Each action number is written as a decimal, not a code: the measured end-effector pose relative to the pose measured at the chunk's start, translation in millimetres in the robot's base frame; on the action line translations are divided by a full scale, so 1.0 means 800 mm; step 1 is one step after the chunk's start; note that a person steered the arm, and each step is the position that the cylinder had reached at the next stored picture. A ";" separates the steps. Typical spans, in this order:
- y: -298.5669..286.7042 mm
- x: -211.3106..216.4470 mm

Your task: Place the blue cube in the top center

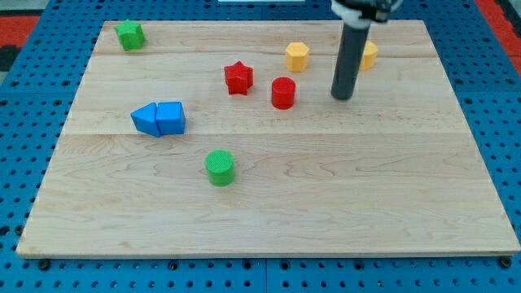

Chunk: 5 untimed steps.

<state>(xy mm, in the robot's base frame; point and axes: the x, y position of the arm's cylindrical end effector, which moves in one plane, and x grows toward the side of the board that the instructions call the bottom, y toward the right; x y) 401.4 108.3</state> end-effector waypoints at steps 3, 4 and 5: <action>-0.301 0.047; -0.306 -0.017; -0.312 -0.078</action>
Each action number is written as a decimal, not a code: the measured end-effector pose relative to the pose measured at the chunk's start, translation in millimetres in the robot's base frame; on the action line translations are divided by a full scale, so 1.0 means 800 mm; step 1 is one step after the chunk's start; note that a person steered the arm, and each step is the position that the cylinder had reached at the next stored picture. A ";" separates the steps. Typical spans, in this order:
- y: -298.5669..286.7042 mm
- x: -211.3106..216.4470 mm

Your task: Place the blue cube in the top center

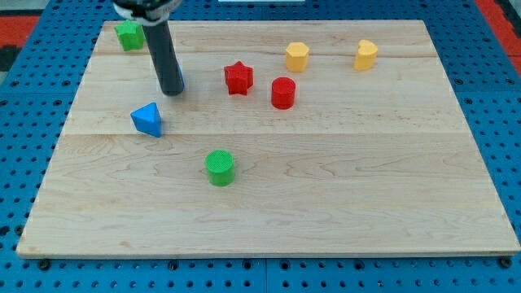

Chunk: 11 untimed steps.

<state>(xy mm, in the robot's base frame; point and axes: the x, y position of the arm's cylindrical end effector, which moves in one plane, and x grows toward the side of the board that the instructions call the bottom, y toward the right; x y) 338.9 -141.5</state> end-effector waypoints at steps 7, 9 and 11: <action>0.054 -0.120; 0.081 -0.140; 0.109 -0.133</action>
